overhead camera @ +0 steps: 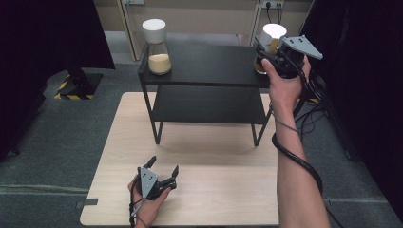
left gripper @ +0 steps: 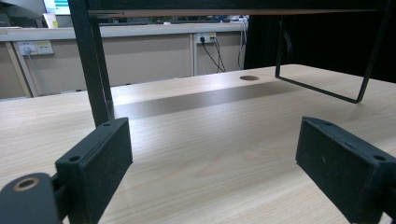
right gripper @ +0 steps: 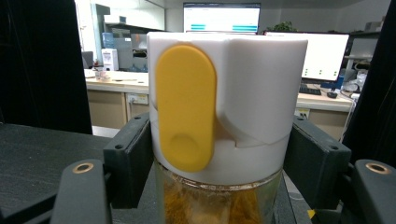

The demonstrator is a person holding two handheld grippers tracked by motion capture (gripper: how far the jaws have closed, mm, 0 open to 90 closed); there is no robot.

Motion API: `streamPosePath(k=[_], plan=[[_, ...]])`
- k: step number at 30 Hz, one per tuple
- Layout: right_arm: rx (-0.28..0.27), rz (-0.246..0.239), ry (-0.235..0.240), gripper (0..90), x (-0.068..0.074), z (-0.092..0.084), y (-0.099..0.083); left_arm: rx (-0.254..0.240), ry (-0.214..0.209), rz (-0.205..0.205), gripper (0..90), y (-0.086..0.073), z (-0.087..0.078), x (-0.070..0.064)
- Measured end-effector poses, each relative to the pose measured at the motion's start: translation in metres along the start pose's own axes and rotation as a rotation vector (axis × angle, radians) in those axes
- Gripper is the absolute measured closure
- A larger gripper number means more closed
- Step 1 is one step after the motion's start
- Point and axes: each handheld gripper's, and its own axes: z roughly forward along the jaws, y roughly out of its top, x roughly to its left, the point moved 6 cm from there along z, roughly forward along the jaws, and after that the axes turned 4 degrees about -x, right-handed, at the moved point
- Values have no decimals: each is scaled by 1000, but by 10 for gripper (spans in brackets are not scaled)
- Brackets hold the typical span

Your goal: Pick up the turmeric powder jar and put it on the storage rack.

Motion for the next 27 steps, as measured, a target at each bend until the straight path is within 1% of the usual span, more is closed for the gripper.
streamPosePath(k=[3, 6, 9, 12, 16, 22, 24, 27], plan=[[1, -1, -4, 301, 1, 1, 0, 0, 0, -2, 103, 0, 0, 0], [2, 12, -5, 274, 1, 1, 0, -1, 0, -2, 103, 0, 0, 0], [9, 11, -1, 237, 0, 2, -2, 0, -1, -1, 103, 0, 0, 0], [11, 37, 4, 178, -2, 2, -2, -1, -1, -1, 103, 0, 0, 0], [6, 26, 12, 138, -1, 0, -1, 1, 0, 2, 103, 0, 0, 0], [4, 28, 18, 114, -2, -7, 3, -1, -1, 0, 103, 0, 0, 0], [-2, 32, 28, 112, -3, -10, 3, -1, -1, 0, 103, 0, 0, 0], [-10, 21, 46, 112, -2, -15, 3, 0, 0, 4, 103, 0, 0, 0]])
